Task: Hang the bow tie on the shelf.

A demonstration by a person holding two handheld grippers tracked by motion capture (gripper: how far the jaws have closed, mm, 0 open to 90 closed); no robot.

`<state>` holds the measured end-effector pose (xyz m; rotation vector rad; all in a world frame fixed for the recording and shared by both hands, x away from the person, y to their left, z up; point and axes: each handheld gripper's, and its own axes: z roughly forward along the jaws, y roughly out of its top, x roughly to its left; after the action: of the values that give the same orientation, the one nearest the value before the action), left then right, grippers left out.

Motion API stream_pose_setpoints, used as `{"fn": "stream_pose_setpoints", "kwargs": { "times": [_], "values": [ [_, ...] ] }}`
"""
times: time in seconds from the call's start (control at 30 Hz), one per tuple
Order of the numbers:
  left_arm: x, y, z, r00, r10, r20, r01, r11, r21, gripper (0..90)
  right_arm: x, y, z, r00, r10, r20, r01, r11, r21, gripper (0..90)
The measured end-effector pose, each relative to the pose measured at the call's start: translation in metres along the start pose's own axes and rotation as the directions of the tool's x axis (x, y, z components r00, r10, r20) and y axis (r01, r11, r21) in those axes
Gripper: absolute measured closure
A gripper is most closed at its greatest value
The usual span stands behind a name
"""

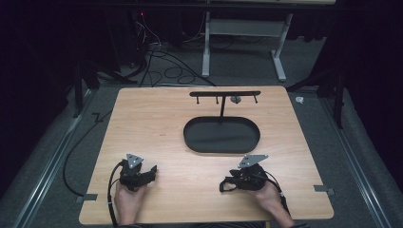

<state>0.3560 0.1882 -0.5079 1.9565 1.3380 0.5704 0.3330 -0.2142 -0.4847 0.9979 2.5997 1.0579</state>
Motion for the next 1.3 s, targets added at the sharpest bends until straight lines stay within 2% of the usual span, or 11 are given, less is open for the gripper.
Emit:
{"fn": "stream_pose_setpoints", "kwargs": {
  "times": [0.1,0.33,0.67,0.77,0.87,0.93,1.3],
  "values": [
    [0.000,0.000,0.000,1.0000,0.001,0.001,-0.001,1.0000,0.002,29.2,0.000,-0.002,0.002,1.0000,0.003,-0.009,-0.003,1.000,0.013,72.1],
    [0.000,0.000,0.000,1.0000,-0.001,0.001,0.001,1.0000,0.001,29.2,0.001,-0.004,0.004,0.9993,-0.031,-0.021,0.031,0.999,0.037,84.2],
    [0.000,0.000,0.000,1.0000,0.001,0.001,-0.001,1.0000,0.002,29.2,0.002,-0.004,0.002,0.9986,-0.049,-0.019,0.050,0.998,0.033,88.8],
    [0.000,0.000,0.000,1.0000,-0.001,0.003,0.001,1.0000,0.000,29.2,0.001,-0.003,-0.007,0.9992,-0.040,-0.003,0.040,0.999,-0.007,89.2],
    [0.000,0.000,0.000,1.0000,-0.001,0.002,0.001,1.0000,0.001,29.2,0.000,-0.002,-0.012,0.9995,-0.032,0.009,0.032,0.999,-0.025,89.3],
    [0.000,0.000,0.000,1.0000,-0.001,0.001,0.001,1.0000,0.000,29.2,-0.003,0.000,-0.023,0.9993,-0.020,0.031,0.021,0.998,-0.062,89.4],
    [0.000,0.000,0.000,1.0000,0.000,0.001,0.000,1.0000,0.001,29.2,-0.017,0.007,-0.055,0.9938,0.015,0.110,0.001,0.990,-0.143,89.6]
  ]
}}
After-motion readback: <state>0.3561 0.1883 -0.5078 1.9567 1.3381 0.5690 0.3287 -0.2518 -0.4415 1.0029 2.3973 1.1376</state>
